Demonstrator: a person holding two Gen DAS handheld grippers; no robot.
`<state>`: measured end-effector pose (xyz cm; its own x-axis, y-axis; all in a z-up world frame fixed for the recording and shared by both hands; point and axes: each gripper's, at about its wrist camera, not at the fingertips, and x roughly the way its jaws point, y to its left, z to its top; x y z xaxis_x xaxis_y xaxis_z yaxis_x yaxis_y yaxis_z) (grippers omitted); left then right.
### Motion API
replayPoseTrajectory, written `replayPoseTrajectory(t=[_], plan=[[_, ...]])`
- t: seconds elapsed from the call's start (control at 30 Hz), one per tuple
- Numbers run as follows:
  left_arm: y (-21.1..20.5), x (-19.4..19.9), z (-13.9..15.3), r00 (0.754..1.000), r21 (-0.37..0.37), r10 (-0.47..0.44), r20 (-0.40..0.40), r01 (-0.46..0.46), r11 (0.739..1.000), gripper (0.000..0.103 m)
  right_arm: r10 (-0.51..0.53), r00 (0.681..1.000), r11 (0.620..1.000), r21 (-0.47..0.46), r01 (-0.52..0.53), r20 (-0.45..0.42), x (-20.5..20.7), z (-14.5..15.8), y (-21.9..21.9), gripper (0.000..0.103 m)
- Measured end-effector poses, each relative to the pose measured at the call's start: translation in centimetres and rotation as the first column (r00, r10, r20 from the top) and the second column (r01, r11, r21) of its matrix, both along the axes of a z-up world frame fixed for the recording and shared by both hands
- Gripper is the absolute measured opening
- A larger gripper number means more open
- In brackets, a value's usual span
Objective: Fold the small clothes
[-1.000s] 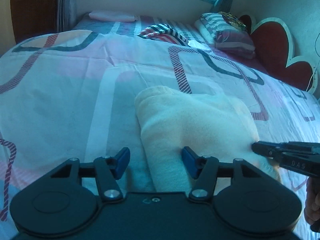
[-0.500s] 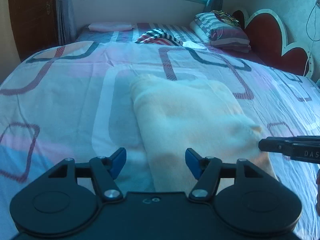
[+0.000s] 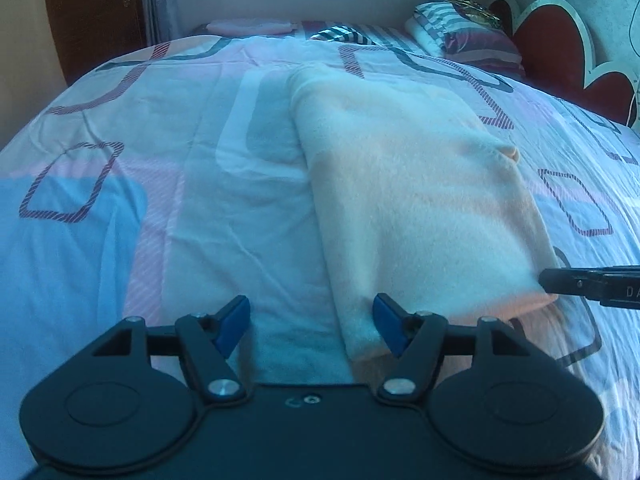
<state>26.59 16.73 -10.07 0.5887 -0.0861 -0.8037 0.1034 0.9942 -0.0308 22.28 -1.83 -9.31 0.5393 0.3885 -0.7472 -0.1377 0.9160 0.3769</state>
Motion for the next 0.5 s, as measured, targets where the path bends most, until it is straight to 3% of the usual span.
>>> replayPoseTrajectory(t=[0.1,0.33,0.43,0.5], plan=[[-0.2,0.1,-0.3,0.999,0.019,0.034,0.005,-0.034,0.999,0.079,-0.005,1.0,1.0,0.01,0.004,0.005,0.2,-0.4,-0.1,0.026],[-1.1,-0.2,-0.1,0.997,0.066,0.072,0.021,-0.073,0.995,0.079,0.022,1.0,1.0,-0.015,-0.021,0.01,0.3,-0.2,0.1,0.026],[-1.4,-0.9,1.1,0.994,0.068,0.104,0.017,-0.105,0.992,0.072,0.02,1.0,1.0,-0.014,-0.02,0.005,0.1,0.6,-0.3,0.026],[-1.8,-3.1,3.3,0.992,0.046,0.097,0.083,-0.101,0.994,0.069,0.021,0.998,1.0,-0.014,-0.021,0.06,-1.6,2.4,-0.7,0.026]])
